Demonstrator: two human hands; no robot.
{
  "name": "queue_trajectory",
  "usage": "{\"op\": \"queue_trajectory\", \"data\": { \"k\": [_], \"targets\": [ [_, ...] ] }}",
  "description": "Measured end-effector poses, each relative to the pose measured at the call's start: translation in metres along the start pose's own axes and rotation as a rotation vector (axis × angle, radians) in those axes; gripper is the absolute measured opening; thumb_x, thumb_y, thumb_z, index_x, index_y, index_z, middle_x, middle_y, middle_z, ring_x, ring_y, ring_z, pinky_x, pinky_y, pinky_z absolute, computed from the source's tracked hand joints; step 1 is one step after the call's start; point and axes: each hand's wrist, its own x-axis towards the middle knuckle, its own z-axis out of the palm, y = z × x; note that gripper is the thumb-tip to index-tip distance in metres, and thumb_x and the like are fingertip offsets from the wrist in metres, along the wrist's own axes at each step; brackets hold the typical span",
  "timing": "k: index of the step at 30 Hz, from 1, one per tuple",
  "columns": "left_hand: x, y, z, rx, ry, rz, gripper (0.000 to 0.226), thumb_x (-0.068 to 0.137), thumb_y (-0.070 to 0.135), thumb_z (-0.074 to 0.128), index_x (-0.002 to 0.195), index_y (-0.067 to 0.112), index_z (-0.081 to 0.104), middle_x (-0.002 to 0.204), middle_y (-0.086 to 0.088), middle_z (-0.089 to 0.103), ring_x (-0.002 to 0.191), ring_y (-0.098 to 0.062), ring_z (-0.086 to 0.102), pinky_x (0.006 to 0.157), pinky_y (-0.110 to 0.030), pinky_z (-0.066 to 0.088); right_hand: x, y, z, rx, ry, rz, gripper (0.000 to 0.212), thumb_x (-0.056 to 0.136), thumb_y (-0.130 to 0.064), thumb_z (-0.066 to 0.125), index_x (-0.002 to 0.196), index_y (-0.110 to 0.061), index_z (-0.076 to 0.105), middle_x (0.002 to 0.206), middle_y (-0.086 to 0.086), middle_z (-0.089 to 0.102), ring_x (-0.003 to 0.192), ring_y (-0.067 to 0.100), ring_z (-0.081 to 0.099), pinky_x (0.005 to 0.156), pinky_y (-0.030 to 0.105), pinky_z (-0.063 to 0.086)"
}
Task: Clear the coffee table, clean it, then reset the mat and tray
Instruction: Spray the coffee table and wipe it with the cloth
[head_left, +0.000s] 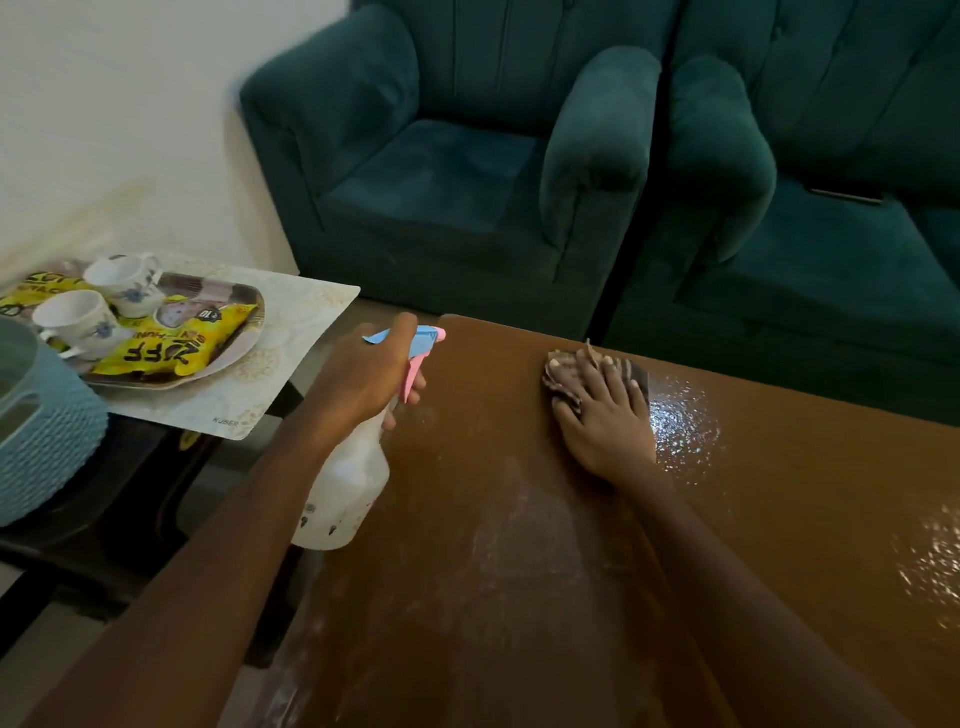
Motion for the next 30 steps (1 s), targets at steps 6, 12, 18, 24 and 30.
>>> {"op": "queue_trajectory", "data": {
  "k": [6, 12, 18, 24, 30],
  "targets": [
    [0.026, -0.009, -0.014, 0.065, -0.031, -0.002, 0.054, 0.1, 0.053, 0.03, 0.097, 0.011, 0.065, 0.08, -0.007, 0.07, 0.069, -0.02, 0.067, 0.051, -0.023, 0.047, 0.054, -0.043, -0.003, 0.068, -0.055, 0.006, 0.055, 0.102, -0.056, 0.018, 0.155, -0.048, 0.006, 0.166, -0.009, -0.008, 0.151, 0.017, -0.015, 0.119, 0.045, -0.014],
    [0.04, -0.012, -0.018, 0.062, -0.027, -0.039, 0.052, 0.098, 0.054, 0.033, 0.097, 0.011, 0.063, 0.076, -0.008, 0.068, 0.063, -0.019, 0.064, 0.048, -0.022, 0.046, 0.086, -0.073, -0.003, 0.104, -0.086, 0.022, 0.056, 0.101, -0.054, 0.018, 0.155, -0.044, 0.009, 0.167, -0.006, -0.004, 0.152, 0.017, -0.015, 0.119, 0.046, -0.016],
    [0.034, -0.02, -0.028, -0.002, 0.057, -0.023, 0.046, 0.099, 0.052, 0.031, 0.092, 0.016, 0.059, 0.076, -0.006, 0.067, 0.065, -0.017, 0.063, 0.054, -0.025, 0.05, 0.115, -0.13, 0.001, 0.076, -0.152, -0.152, 0.057, 0.102, -0.053, 0.021, 0.157, -0.037, 0.016, 0.167, -0.006, 0.002, 0.153, 0.02, -0.009, 0.121, 0.05, -0.009],
    [0.021, -0.037, -0.041, -0.038, 0.094, -0.013, 0.054, 0.099, 0.052, 0.029, 0.103, 0.011, 0.063, 0.078, -0.006, 0.07, 0.063, -0.016, 0.063, 0.048, -0.024, 0.048, 0.059, -0.144, 0.015, 0.001, -0.133, -0.529, 0.049, 0.103, -0.052, 0.024, 0.151, -0.043, 0.032, 0.165, -0.011, 0.014, 0.152, 0.012, -0.004, 0.121, 0.044, -0.008],
    [0.014, -0.04, -0.032, -0.055, 0.028, -0.033, 0.056, 0.098, 0.053, 0.031, 0.102, 0.008, 0.064, 0.077, -0.007, 0.069, 0.062, -0.016, 0.062, 0.048, -0.023, 0.048, -0.023, -0.087, 0.023, -0.027, -0.077, -0.458, 0.06, 0.095, -0.062, 0.008, 0.154, -0.05, 0.011, 0.164, -0.017, 0.004, 0.151, 0.009, -0.011, 0.122, 0.038, -0.009]
  ]
}}
